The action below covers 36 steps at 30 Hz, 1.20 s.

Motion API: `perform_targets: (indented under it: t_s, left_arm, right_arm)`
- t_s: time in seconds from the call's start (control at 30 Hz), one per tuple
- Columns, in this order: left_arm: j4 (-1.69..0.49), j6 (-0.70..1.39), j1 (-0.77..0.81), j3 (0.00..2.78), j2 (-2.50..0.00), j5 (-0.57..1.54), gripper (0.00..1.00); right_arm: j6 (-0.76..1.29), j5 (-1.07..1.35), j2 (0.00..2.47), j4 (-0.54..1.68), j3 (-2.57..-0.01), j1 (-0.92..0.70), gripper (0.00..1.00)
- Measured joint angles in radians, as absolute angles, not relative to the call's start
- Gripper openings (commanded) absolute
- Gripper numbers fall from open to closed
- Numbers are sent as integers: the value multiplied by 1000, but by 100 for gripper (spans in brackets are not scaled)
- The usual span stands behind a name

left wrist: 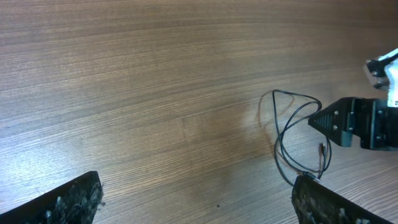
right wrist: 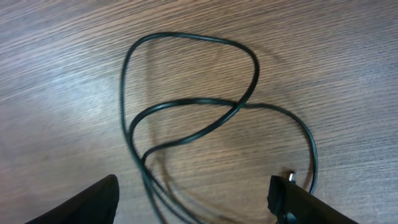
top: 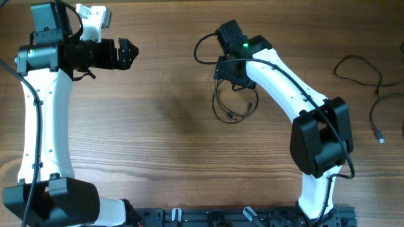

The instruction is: Untangle cables

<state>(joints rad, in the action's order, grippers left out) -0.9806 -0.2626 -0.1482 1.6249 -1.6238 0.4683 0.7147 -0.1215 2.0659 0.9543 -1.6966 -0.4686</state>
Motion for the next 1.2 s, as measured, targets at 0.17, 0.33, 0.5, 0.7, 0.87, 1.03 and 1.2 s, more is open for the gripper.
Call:
perform_targets:
  t_s: [0.17, 0.33, 0.5, 0.7, 0.87, 1.03, 1.2]
  left_arm:
    - [-981, -263, -148, 1625, -1624, 468, 100]
    - [-981, -263, -148, 1625, -1624, 468, 100]
    - [-981, -263, -148, 1625, -1624, 468, 100]
    - [-981, -263, -148, 1625, -1624, 468, 100]
    - [-985, -263, -148, 1625, -1624, 468, 100]
    - [-987, -263, -148, 1625, -1624, 468, 100]
    - [-987, -263, -148, 1625, -1624, 468, 100]
  right_arm:
    - [734, -162, 2091, 939, -1697, -469, 78]
    - [741, -181, 2119, 914, -1696, -469, 79]
    - [749, -185, 2127, 881, -1696, -469, 79]
    - [760, -186, 2127, 837, -1696, -468, 79]
    - [768, -197, 2127, 835, -1696, -467, 79]
    - [770, -221, 2127, 857, -1696, -462, 62]
    - [773, -226, 2127, 850, -1695, -452, 38]
